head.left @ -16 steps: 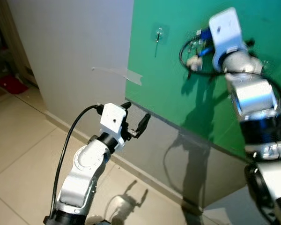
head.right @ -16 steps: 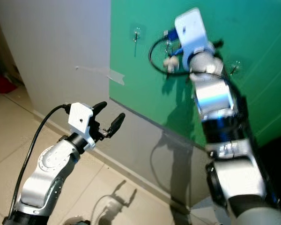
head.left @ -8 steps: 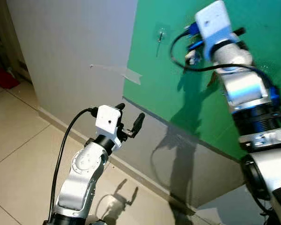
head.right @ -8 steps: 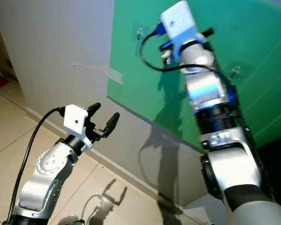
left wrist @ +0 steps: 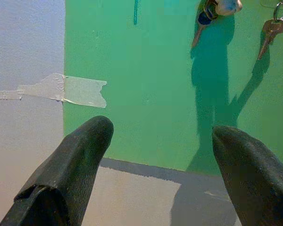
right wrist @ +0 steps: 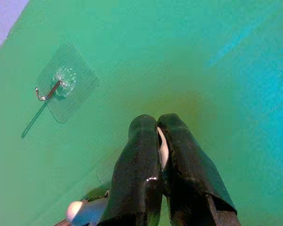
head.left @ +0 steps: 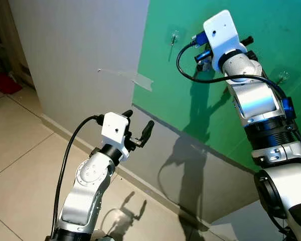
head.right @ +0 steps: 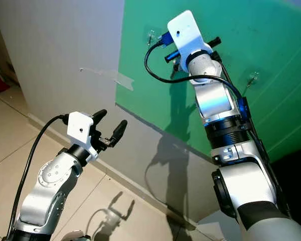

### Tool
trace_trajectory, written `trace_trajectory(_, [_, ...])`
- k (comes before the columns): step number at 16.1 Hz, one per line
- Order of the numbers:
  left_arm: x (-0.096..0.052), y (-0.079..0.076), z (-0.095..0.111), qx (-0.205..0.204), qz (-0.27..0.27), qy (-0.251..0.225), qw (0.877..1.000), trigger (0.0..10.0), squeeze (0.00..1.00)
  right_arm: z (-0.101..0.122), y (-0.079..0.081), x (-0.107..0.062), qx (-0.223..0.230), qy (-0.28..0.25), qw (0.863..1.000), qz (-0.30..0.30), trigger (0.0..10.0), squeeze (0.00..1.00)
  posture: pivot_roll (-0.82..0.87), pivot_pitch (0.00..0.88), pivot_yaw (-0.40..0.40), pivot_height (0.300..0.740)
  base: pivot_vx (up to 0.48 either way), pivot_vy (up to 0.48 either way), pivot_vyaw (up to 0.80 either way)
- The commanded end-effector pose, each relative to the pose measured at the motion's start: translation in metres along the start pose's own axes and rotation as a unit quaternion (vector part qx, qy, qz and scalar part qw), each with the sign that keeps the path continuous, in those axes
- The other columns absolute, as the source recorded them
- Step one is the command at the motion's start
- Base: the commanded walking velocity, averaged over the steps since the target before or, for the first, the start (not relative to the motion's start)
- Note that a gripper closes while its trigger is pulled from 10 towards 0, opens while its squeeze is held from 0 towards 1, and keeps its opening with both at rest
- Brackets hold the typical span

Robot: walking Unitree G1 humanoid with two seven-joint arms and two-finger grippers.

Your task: Hang keys on a hook

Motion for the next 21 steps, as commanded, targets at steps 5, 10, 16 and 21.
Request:
trace_trajectory(5, [0.003,-0.007,-0.002,-0.001,-0.012,0.004,1.0,10.0,0.0,-0.031,0.011,-0.011,0.006,0.045,0.999,0.018,10.0,0.0,0.07,0.0,-0.188,0.74,0.0,0.0,0.0])
trace_trajectory(10, [0.001,-0.007,-0.003,0.001,-0.011,0.008,1.0,10.0,0.0,-0.029,0.02,-0.015,0.004,0.04,0.999,0.032,10.0,0.0,0.07,0.0,-0.191,0.74,0.0,0.0,0.0])
trace_trajectory(16, [0.0,-0.006,-0.003,0.001,-0.009,0.008,1.0,10.0,0.0,-0.032,0.018,-0.016,0.016,0.047,0.998,0.03,10.0,0.0,0.08,0.0,-0.192,0.74,0.0,0.0,0.0])
trace_trajectory(21, [0.001,-0.01,-0.006,0.005,-0.022,0.007,1.0,10.0,0.0,-0.038,0.006,-0.016,-0.001,0.049,0.999,0.011,10.0,0.0,0.07,0.0,-0.16,0.74,0.0,0.0,0.0])
Point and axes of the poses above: a point about 5 cm out from each wrist's last joint towards the gripper, its own x axis pointing out of the wrist towards the gripper, its own z axis along the axis of the wrist's last joint, y = z × x, the point moved 5 cm from there along x, pointing out of the wrist towards the gripper, and after that the axes turned 14 degrees about -x, right-handed, at the moved point
